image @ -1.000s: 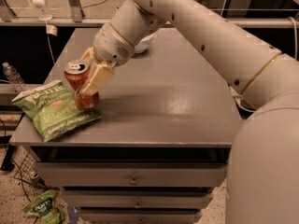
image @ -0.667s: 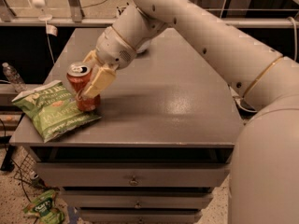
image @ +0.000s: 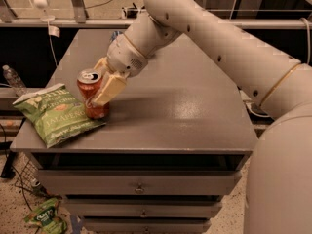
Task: Move coke can near green jalapeno chip bag
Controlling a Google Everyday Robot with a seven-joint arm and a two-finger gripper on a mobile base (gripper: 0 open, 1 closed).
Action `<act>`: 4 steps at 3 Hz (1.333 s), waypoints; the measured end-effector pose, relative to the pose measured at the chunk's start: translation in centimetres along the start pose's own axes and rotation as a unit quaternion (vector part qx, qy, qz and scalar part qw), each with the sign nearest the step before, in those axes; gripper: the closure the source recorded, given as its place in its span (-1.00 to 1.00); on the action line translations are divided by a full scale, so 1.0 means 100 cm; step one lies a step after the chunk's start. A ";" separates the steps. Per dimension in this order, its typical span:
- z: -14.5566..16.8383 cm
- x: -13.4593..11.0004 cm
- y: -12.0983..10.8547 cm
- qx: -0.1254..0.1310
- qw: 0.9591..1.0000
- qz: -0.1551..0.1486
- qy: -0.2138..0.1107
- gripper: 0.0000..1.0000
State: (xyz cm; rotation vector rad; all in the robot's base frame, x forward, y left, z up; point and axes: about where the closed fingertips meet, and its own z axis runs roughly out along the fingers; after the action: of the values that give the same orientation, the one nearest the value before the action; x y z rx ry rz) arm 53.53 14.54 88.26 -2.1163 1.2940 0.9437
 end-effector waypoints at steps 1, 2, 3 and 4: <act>-0.001 0.006 0.000 0.002 1.000 0.005 0.000 1.00; 0.002 0.005 0.000 0.001 1.000 0.004 -0.001 0.67; 0.004 0.005 0.000 -0.001 1.000 0.004 -0.001 0.20; 0.006 0.004 -0.001 -0.002 1.000 0.003 -0.002 -0.25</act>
Offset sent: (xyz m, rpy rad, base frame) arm 0.0018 -0.0038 -0.0042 -0.0014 0.0044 -0.0094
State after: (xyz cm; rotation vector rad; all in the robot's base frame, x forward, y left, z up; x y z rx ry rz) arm 53.54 14.77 87.58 -2.1137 1.2992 0.9525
